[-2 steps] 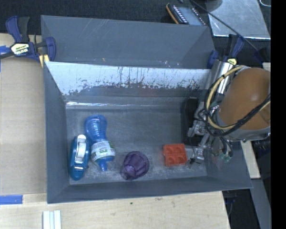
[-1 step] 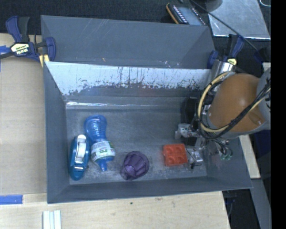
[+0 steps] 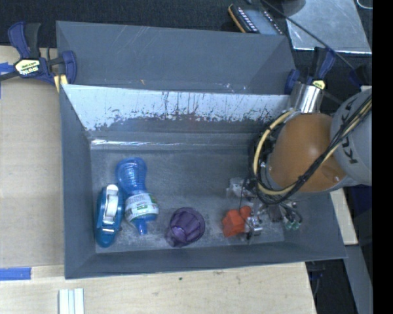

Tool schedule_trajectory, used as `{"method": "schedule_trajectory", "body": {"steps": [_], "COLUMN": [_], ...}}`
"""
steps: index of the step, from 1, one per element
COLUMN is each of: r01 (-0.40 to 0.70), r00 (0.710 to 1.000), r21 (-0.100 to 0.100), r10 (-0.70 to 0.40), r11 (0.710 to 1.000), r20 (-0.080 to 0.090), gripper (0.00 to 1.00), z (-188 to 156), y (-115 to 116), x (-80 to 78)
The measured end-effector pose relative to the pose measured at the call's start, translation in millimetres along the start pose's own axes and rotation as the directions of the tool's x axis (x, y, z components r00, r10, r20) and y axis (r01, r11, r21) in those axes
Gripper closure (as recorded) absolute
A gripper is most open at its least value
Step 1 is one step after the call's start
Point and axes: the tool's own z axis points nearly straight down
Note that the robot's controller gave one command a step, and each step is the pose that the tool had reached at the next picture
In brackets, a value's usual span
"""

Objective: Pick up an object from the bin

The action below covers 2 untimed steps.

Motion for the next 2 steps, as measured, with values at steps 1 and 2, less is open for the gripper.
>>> {"method": "schedule_trajectory", "body": {"steps": [1,2], "r01": [-0.032,-0.032], "r00": [0.999,0.999], "r21": [0.001,0.001], "r10": [0.032,0.032], "r11": [0.999,0.999], "r20": [0.004,0.004], "gripper": [1.0,1.0], "z": [12.0,12.0], "y": [29.3,29.2], "x": [3.8,3.7]}}
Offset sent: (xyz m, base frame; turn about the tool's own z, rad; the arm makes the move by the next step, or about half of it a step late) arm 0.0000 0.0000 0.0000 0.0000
